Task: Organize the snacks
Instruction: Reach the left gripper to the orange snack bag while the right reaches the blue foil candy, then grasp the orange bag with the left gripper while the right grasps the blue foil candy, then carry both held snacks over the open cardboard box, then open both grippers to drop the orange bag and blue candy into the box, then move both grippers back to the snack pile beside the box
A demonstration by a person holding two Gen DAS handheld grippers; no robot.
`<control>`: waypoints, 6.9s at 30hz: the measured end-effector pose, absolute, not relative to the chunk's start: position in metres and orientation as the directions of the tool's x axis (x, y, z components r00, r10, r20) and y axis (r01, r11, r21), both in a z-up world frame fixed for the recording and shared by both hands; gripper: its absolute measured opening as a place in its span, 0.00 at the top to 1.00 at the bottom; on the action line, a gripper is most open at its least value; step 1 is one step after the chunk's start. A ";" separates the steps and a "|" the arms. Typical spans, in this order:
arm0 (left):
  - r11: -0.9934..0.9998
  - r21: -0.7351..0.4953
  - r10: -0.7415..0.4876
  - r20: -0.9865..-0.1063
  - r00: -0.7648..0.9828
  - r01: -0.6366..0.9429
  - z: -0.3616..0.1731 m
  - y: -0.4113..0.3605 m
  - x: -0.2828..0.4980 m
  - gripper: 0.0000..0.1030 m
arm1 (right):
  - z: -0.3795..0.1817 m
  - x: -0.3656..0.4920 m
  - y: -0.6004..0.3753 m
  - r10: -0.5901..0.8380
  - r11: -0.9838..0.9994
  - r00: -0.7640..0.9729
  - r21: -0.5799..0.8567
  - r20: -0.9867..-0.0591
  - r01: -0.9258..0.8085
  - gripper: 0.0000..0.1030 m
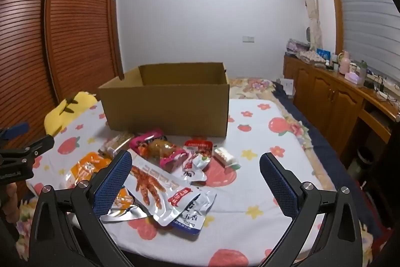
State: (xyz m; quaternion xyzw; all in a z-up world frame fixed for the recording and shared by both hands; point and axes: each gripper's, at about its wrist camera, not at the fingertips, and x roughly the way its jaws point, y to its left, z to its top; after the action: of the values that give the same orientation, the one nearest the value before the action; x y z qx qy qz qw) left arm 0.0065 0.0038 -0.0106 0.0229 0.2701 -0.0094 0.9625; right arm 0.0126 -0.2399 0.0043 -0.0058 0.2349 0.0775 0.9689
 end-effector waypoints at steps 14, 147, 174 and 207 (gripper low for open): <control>0.994 -0.019 -0.098 -0.630 0.770 0.111 -0.047 0.023 0.035 0.00 | -0.023 0.033 -0.238 0.243 0.967 0.816 0.063 -0.525 -0.248 0.00; 0.915 -0.060 -0.362 -0.557 0.748 0.398 0.070 -0.031 0.297 0.82 | 0.019 0.269 -0.213 0.507 0.836 0.686 0.105 -0.521 -0.538 0.76; 0.883 -0.048 -0.427 -0.497 0.756 0.467 0.069 0.005 0.212 0.20 | 0.045 0.211 -0.199 0.401 0.899 0.726 0.090 -0.558 -0.428 0.47; 0.863 -0.086 -0.430 -0.643 0.634 0.498 -0.025 0.014 0.119 0.17 | -0.051 0.094 -0.168 0.343 0.903 0.620 0.065 -0.705 -0.425 0.33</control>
State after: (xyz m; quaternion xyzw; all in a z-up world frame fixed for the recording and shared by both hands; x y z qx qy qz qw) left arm 0.1189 0.0143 -0.0252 0.0497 0.3421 -0.2572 0.9024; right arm 0.0937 -0.1676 -0.0508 -0.0540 0.3798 0.2135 0.8985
